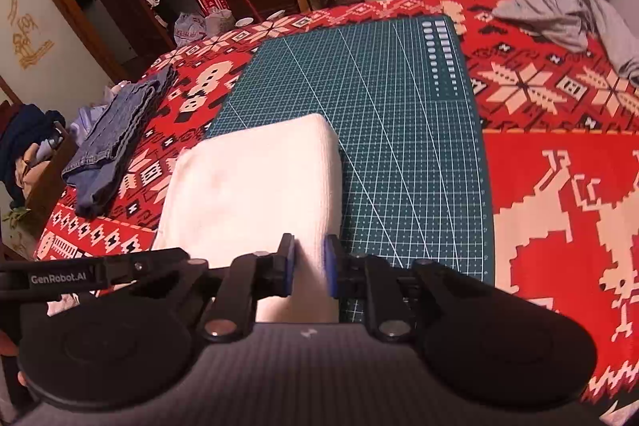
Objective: Fold clothes
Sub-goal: 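Close both tools on the vest's folded end and lift it off the mat, then carry the folded vest with both tools off the mat toward the folded jeans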
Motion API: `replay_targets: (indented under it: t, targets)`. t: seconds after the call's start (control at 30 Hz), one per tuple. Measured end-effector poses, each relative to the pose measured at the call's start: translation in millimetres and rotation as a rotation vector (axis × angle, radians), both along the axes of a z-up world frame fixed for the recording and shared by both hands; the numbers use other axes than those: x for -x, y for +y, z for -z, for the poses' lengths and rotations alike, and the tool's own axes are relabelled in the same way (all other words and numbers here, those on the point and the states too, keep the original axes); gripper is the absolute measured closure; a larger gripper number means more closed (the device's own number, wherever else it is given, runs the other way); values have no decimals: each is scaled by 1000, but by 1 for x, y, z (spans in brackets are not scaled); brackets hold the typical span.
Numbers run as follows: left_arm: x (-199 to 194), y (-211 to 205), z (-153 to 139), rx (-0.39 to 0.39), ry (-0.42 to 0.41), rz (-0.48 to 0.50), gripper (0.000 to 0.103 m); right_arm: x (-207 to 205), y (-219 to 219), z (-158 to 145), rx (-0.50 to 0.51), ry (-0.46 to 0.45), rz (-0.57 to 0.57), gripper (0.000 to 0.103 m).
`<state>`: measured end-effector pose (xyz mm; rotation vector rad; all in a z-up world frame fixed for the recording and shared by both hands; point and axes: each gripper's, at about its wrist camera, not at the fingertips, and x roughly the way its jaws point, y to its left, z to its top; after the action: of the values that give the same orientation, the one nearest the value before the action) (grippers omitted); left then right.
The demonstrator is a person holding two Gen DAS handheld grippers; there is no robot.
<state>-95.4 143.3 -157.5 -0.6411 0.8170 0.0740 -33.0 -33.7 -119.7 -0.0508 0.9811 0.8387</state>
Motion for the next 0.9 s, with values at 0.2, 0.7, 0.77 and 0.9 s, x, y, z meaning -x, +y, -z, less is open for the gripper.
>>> replay_targets:
  t: [0.2, 0.7, 0.77, 0.9]
  targets:
    - [4, 18, -15, 20, -33, -37, 85, 11, 16, -16, 25, -28, 6, 89]
    - [4, 171, -84, -166, -149, -87, 85, 21, 187, -78, -53, -116, 26, 90]
    - [1, 204, -91, -178, -167, -97, 85, 20, 223, -85, -65, -135, 25, 90]
    - [-11, 261, -96, -209, -185, -102, 86, 15, 292, -93, -98, -138, 53, 90]
